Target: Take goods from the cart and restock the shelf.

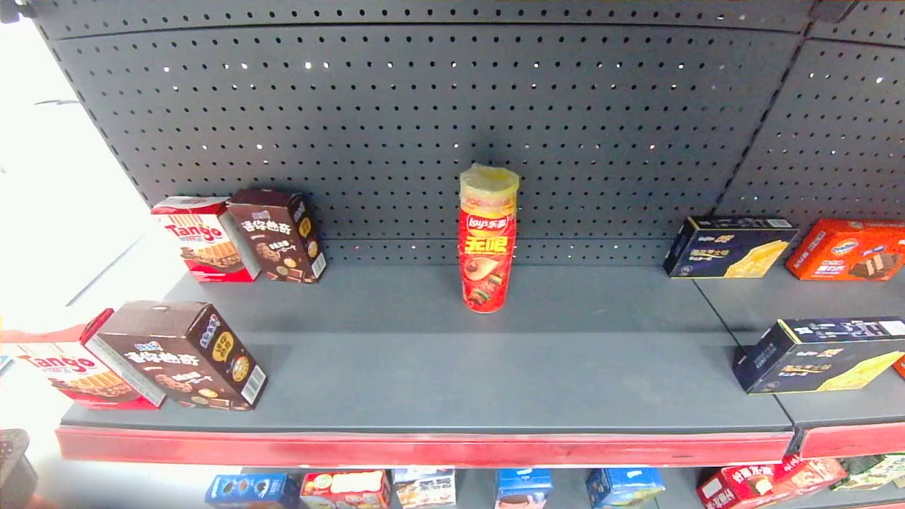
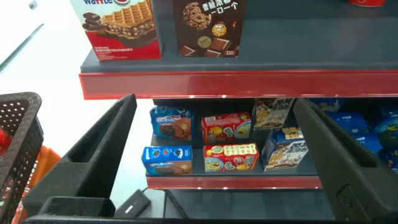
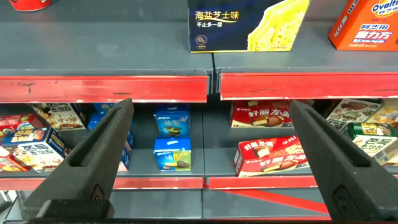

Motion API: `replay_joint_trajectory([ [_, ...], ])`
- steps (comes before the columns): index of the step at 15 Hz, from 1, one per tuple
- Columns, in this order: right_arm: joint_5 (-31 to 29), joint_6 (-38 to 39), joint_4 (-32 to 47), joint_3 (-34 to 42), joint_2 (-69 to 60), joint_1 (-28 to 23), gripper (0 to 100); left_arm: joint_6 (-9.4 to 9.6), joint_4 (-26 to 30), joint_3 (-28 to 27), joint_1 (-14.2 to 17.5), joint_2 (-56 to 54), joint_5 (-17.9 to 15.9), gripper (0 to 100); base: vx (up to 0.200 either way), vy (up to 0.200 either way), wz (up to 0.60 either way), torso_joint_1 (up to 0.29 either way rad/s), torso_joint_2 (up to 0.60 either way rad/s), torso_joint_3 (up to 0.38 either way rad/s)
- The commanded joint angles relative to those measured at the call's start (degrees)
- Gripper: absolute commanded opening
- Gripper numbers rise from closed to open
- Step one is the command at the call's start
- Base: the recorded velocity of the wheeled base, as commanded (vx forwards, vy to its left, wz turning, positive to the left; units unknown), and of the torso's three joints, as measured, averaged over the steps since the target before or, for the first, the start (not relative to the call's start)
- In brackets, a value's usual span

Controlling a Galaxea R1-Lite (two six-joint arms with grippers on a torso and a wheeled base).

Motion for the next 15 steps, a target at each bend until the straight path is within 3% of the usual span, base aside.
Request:
replay_joint_trajectory([
  [1, 0.0, 0.0, 0.0, 0.0, 0.0, 0.0, 100, -0.01, 0.0, 0.0, 0.0, 0.0, 0.0, 100, 0.0, 0.0, 0.0, 0.0, 0.0, 0.0],
  [2, -0.1, 0.0, 0.0, 0.0, 0.0, 0.0, 100, -0.01, 0.0, 0.0, 0.0, 0.0, 0.0, 100, 0.0, 0.0, 0.0, 0.0, 0.0, 0.0],
  [15, -0.2, 0.1, 0.0, 0.0, 0.0, 0.0, 100, -0.01, 0.0, 0.0, 0.0, 0.0, 0.0, 100, 0.0, 0.0, 0.6, 0.004, 0.0, 0.003],
])
